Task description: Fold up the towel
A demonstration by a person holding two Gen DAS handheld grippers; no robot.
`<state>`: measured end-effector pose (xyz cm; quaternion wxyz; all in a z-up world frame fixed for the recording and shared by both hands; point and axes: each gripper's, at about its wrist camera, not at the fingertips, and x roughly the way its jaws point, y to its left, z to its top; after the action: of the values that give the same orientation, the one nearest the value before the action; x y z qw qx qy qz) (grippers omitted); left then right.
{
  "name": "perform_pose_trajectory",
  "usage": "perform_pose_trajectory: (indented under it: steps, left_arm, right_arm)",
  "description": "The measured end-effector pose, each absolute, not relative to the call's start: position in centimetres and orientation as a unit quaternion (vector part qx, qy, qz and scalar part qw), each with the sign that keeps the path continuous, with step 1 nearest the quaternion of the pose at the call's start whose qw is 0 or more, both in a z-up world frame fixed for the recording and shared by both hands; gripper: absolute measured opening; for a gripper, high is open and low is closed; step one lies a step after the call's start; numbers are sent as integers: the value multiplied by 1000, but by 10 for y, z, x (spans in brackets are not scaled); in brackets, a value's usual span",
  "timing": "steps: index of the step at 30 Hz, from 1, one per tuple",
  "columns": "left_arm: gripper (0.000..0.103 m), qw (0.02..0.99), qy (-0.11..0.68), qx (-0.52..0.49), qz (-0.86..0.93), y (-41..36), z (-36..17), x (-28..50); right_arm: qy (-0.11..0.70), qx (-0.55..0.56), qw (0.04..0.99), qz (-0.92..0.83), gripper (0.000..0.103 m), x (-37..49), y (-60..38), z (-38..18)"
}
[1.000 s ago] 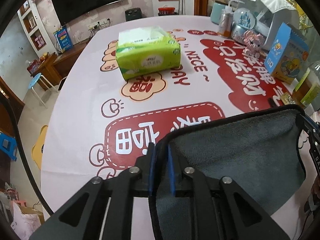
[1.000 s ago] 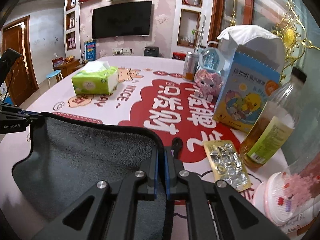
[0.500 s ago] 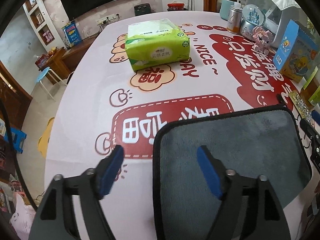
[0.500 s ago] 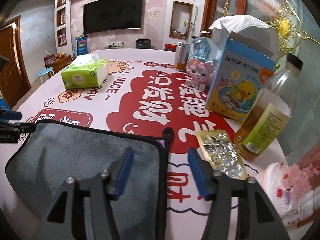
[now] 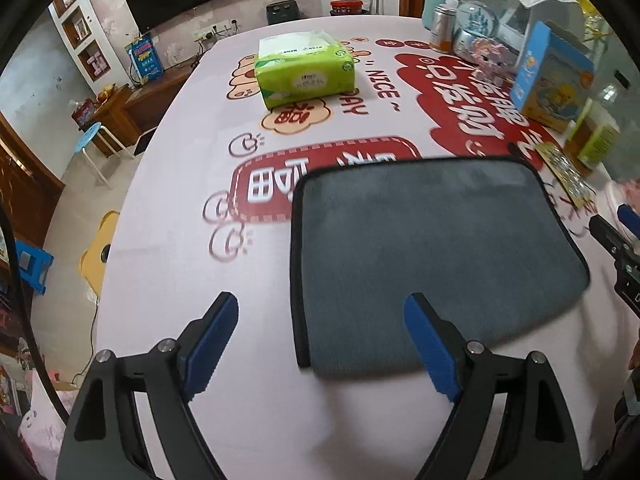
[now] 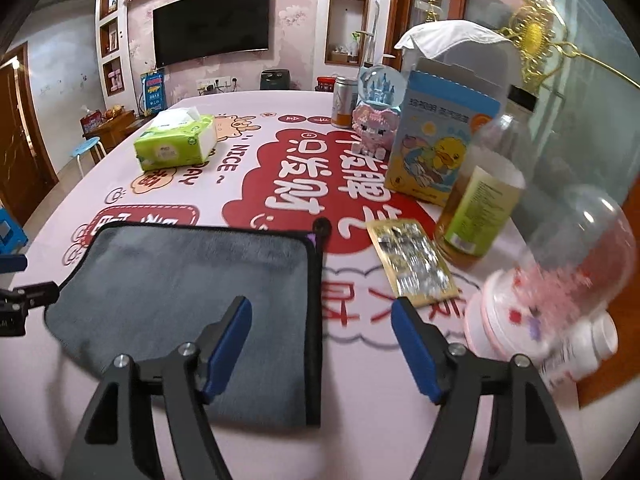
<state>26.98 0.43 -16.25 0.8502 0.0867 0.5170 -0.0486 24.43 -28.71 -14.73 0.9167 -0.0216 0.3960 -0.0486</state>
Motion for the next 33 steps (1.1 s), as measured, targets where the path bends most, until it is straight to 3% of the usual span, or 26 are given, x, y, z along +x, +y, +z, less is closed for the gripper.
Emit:
perform_pose_trajectory:
  steps: [12,26,33]
  left_arm:
    - [84,870,487,64,-47,8,-114,177]
    - [86,885,461,37,-53,7,-48,81]
    - [86,892,449,21,-52,8,-18,44]
  right_arm:
    - [409,1,912,-24,81,158,-286,-121]
    - [427,24,904,5,99,54,-279,-67]
    - [433,41,901,5,100,15,-277,-39]
